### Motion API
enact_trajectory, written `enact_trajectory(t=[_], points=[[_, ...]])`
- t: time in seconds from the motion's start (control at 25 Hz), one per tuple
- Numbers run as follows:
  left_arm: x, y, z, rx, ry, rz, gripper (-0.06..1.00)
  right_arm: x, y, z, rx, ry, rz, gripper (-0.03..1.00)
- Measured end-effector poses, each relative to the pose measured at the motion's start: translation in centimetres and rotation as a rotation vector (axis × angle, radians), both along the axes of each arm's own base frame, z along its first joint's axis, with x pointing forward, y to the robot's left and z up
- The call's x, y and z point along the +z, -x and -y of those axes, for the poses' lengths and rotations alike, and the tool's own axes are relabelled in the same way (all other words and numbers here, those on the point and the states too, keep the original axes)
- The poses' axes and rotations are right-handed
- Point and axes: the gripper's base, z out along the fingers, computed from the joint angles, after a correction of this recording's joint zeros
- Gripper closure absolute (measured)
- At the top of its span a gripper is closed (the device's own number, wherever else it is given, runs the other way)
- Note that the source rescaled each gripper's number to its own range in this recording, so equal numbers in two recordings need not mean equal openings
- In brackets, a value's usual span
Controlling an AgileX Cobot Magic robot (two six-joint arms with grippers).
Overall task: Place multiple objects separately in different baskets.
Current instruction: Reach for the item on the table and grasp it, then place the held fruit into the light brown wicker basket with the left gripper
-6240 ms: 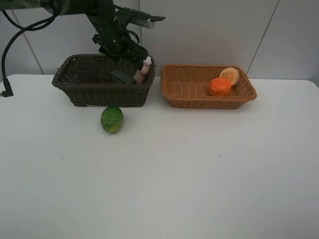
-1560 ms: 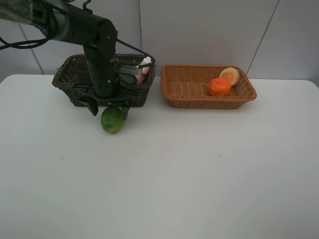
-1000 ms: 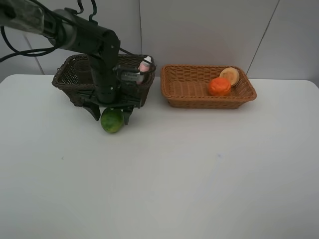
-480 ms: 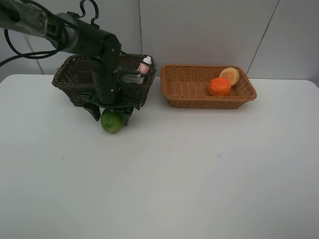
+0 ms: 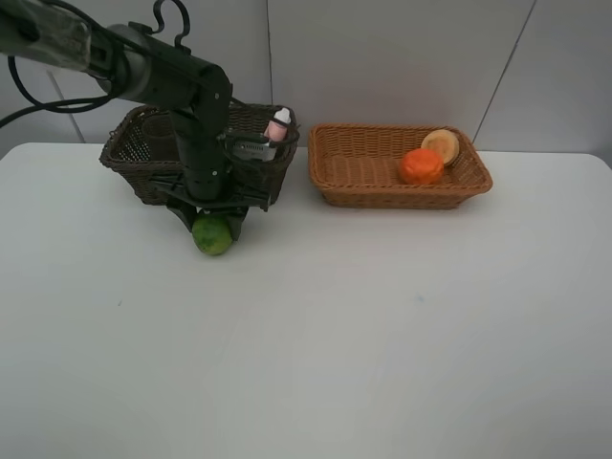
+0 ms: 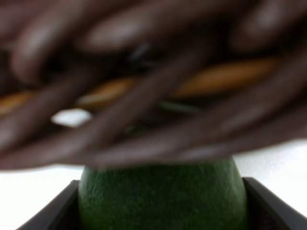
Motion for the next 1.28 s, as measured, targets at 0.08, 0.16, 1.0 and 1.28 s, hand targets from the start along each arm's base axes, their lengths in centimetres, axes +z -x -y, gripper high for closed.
enact_trajectory(t=[0.08,0.16,1.0,1.28], points=[[0.0,0.04,-0.02,0.001,-0.002,-0.004,0.18,0.0,0.0,0.0,0.0,0.0,0.0,0.02],[0.0,0.07,-0.05,-0.001,-0.006,-0.008,0.18,0.0,0.0,0.0,0.0,0.0,0.0,0.02],[0.0,0.08,-0.05,-0.002,-0.006,-0.01,0.18,0.0,0.0,0.0,0.0,0.0,0.0,0.02],[0.06,0.33,0.16,-0.028,0.017,-0.038,0.18,0.0,0.0,0.0,0.0,0.0,0.0,0.02]])
